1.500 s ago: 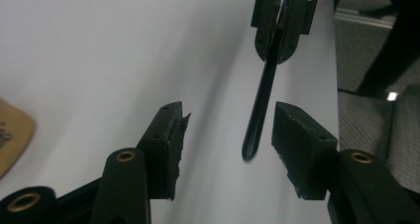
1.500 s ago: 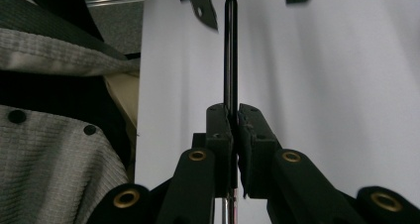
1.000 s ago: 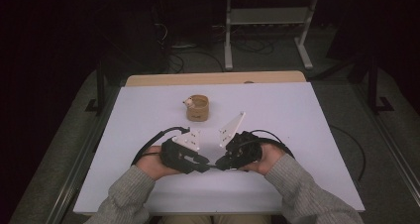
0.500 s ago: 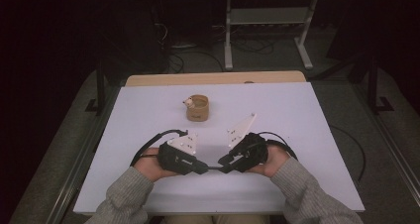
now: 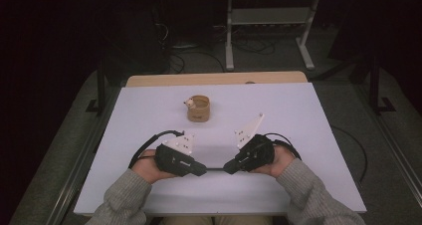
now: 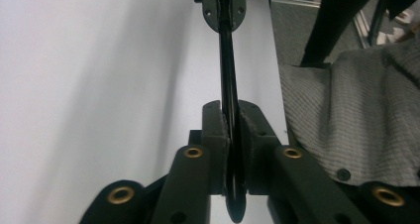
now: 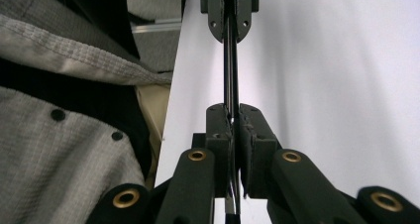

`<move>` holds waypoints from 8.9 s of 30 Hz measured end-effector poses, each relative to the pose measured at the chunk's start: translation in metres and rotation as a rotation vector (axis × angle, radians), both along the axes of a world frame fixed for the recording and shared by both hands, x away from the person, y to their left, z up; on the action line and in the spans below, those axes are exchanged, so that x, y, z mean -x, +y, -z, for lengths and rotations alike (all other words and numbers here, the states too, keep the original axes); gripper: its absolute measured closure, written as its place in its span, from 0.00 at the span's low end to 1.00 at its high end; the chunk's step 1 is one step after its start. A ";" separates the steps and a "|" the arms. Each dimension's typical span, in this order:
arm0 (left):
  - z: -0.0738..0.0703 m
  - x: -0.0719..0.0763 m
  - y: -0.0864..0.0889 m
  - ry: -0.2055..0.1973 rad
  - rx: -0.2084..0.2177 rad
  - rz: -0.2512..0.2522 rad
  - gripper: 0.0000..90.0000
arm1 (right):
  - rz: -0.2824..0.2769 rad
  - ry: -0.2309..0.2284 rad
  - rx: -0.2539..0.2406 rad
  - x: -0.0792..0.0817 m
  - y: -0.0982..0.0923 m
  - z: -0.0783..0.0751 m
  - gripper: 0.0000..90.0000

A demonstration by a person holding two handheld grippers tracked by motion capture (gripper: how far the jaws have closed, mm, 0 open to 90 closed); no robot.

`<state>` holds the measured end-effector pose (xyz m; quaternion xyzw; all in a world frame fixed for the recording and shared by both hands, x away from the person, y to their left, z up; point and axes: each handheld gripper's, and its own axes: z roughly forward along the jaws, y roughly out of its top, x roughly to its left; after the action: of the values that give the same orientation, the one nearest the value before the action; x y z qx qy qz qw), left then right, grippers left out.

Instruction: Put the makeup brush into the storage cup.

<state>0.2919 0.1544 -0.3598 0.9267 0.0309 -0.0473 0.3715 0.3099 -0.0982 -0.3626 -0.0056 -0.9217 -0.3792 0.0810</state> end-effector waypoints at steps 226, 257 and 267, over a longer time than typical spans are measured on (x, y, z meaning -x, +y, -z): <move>-0.074 -0.193 -0.024 0.009 0.002 -0.436 0.93 | 0.566 0.012 -0.197 -0.005 -0.108 0.040 0.31; -0.046 -0.226 -0.018 0.010 0.005 -0.568 0.93 | 0.576 -0.004 -0.183 -0.005 -0.109 0.041 0.31; -0.037 -0.230 -0.019 0.027 0.003 -0.597 0.93 | 0.580 -0.001 -0.185 -0.005 -0.111 0.041 0.31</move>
<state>0.5218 0.1356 -0.3226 0.8754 0.3067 0.0516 0.3701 0.3153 -0.2091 -0.4034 -0.2609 -0.8432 -0.4690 -0.0308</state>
